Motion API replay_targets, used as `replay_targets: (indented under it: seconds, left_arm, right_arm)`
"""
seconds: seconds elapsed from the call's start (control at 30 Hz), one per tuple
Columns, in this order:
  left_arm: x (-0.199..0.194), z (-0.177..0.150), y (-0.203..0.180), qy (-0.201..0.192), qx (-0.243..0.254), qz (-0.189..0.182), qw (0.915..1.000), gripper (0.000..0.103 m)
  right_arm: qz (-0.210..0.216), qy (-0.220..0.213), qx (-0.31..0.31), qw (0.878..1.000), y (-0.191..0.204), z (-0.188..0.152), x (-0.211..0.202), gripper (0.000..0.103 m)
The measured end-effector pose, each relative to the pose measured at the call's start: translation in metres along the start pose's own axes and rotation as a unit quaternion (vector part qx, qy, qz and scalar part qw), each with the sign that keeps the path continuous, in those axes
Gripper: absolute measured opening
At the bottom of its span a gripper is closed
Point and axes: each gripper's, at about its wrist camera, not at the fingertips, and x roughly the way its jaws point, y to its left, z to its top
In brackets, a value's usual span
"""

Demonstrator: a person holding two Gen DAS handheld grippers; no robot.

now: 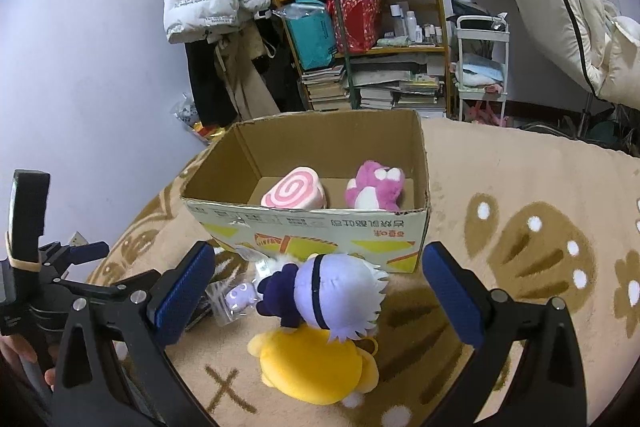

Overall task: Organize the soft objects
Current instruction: 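Grasp the black Face tissue pack with left tool while right tool grasps purple doll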

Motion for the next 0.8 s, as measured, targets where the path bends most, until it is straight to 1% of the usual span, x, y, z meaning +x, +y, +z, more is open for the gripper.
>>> replay_targets:
  seconds: [0.2,0.27,0.5,0.63,0.77,0.8]
  left_arm:
    - [0.025,-0.001,0.001,0.038,-0.005,-0.001,0.9993,0.1]
    - [0.034,-0.002,0.003,0.057,-0.008,-0.01,0.9983,0.1]
    - [0.055,-0.004,0.012,0.093,-0.033,-0.024,0.9948,0.1]
    - [0.068,-0.009,0.013,0.119,-0.038,-0.022,0.992,0.1]
    - [0.08,-0.013,0.01,0.131,-0.031,-0.005,0.9908,0.1]
    - [0.083,-0.013,0.008,0.131,-0.026,0.002,0.991,0.096]
  right_arm:
    - [0.004,0.012,0.007,1.0,-0.004,-0.001,0.013,0.103]
    - [0.004,0.016,0.007,1.0,-0.004,-0.002,0.018,0.103]
    - [-0.004,0.027,-0.005,1.0,0.0,-0.006,0.036,0.103]
    - [-0.001,0.043,-0.002,0.999,-0.001,-0.009,0.049,0.103]
    - [-0.001,0.055,0.0,0.998,-0.002,-0.012,0.057,0.103]
    - [-0.001,0.057,0.0,0.998,-0.002,-0.013,0.059,0.103]
